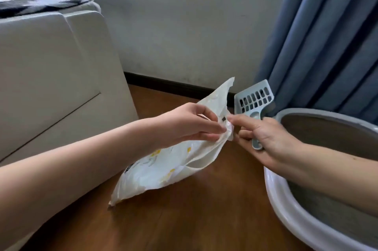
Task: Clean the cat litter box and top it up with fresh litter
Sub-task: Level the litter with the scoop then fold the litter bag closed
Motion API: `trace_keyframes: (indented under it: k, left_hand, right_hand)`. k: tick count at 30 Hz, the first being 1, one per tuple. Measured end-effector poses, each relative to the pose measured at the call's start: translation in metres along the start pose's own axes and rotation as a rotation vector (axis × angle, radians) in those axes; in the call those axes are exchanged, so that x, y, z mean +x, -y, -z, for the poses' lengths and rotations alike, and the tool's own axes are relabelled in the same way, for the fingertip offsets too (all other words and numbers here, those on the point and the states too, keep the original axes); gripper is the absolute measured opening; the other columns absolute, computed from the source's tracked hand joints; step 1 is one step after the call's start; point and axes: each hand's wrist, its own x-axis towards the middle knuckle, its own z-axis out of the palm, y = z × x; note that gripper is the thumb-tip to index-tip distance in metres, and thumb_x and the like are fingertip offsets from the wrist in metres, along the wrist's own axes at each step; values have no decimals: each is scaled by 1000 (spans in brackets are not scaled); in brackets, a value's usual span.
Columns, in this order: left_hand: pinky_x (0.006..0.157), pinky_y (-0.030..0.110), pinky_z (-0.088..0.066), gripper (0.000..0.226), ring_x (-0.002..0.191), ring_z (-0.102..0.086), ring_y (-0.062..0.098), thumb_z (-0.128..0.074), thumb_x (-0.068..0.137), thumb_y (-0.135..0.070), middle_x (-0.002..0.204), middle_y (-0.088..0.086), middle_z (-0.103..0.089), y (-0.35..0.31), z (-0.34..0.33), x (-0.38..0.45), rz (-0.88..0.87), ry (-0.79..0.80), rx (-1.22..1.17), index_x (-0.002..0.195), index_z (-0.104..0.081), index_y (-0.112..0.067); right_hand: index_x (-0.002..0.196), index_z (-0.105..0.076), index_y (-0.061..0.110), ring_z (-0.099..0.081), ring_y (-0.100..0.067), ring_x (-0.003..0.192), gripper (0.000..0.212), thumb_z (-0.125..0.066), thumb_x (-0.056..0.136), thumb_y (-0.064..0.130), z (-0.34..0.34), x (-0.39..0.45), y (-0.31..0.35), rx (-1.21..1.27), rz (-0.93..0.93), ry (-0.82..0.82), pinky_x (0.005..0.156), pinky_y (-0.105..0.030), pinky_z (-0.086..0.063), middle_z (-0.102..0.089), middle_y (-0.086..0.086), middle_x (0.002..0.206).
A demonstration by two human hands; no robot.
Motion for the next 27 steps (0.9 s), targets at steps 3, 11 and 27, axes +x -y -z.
trace_keyframes:
  k: [3, 11, 27]
  left_hand:
    - [85, 26, -58, 21, 84, -70, 17, -79, 80, -8, 91, 12, -69, 2, -7, 3, 16, 14, 107, 95, -65, -3]
    - [64, 19, -46, 8, 65, -54, 14, -72, 82, -5, 72, 10, -59, -29, 17, -12, -180, -199, 213, 75, -67, -4]
    - [93, 41, -49, 34, 87, -56, 24, -76, 60, -38, 89, 13, -64, -23, 50, -43, -218, -168, 212, 80, -72, -11]
  right_hand:
    - [128, -46, 0, -66, -27, 102, 57, -70, 76, -9, 7, -2, -1, -49, 9, -63, 65, -25, -59, -60, -21, 120]
    - [119, -48, 4, -66, -25, 97, 50, -70, 77, -10, 33, -14, -3, -249, 0, -146, 83, -34, -57, -60, -16, 108]
    - [90, -64, 5, -32, -9, 42, 29, -46, 96, 27, 54, -49, 52, -694, 202, 213, 35, -19, -24, -38, -1, 54]
